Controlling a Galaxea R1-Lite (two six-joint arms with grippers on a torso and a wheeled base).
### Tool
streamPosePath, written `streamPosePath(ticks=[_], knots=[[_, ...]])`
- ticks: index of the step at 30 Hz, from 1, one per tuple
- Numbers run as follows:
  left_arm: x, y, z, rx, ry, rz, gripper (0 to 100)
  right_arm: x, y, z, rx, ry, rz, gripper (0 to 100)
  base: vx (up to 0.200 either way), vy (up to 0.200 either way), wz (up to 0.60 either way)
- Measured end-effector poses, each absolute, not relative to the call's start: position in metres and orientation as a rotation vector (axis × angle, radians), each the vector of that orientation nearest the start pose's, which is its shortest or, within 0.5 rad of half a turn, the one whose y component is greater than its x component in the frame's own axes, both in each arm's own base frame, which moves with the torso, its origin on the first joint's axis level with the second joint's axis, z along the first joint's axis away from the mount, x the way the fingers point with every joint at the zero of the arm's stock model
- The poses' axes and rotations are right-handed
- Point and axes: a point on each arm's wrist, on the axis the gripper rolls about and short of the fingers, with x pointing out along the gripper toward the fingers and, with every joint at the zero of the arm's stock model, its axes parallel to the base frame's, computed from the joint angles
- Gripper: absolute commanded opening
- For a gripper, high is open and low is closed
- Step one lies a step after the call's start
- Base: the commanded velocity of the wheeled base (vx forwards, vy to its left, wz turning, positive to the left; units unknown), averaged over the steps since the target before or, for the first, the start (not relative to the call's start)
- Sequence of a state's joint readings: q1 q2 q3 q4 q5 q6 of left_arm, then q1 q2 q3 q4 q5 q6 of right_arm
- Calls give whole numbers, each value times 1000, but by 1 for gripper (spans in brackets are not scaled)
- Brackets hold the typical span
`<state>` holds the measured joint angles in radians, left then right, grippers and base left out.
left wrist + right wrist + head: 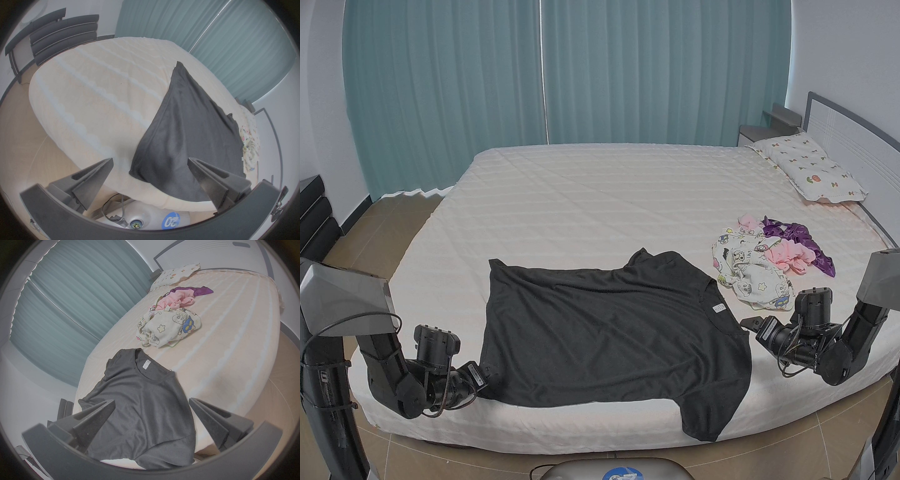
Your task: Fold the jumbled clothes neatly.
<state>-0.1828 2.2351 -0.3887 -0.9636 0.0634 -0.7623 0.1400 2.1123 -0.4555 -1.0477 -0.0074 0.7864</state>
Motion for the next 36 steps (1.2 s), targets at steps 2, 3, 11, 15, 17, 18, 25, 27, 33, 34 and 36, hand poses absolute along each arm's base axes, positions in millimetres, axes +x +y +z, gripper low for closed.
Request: streamPosePath(ticks=[2,3,11,15,17,18,25,27,33,34,36], knots=[[268,-54,-35,-580,880,231,100,294,42,18,716,624,-114,100,0,0,0],[267,-56,-37,-571,882,234,100,293,42,19,716,622,-113,100,0,0,0],[276,-67,-44,-540,860,247,100,290,42,19,716,619,-107,100,0,0,0],[278,-68,-45,-543,859,248,0,289,42,19,715,620,-107,100,0,0,0],[278,-68,-46,-543,860,251,0,289,42,19,714,621,-107,100,0,0,0],[277,-67,-47,-543,861,252,0,289,42,18,713,623,-108,100,0,0,0],[276,-64,-44,-543,857,271,0,286,40,13,706,658,-111,100,0,0,0],[276,-63,-39,-554,841,272,0,285,39,9,703,678,-107,100,0,0,0],[276,-60,-32,-632,819,296,0,278,35,-2,648,746,-81,100,0,0,0],[276,-60,-31,-646,821,294,0,277,34,-4,642,753,-75,100,0,0,0],[277,-60,-31,-685,832,276,0,276,34,-8,631,774,-69,100,0,0,0]])
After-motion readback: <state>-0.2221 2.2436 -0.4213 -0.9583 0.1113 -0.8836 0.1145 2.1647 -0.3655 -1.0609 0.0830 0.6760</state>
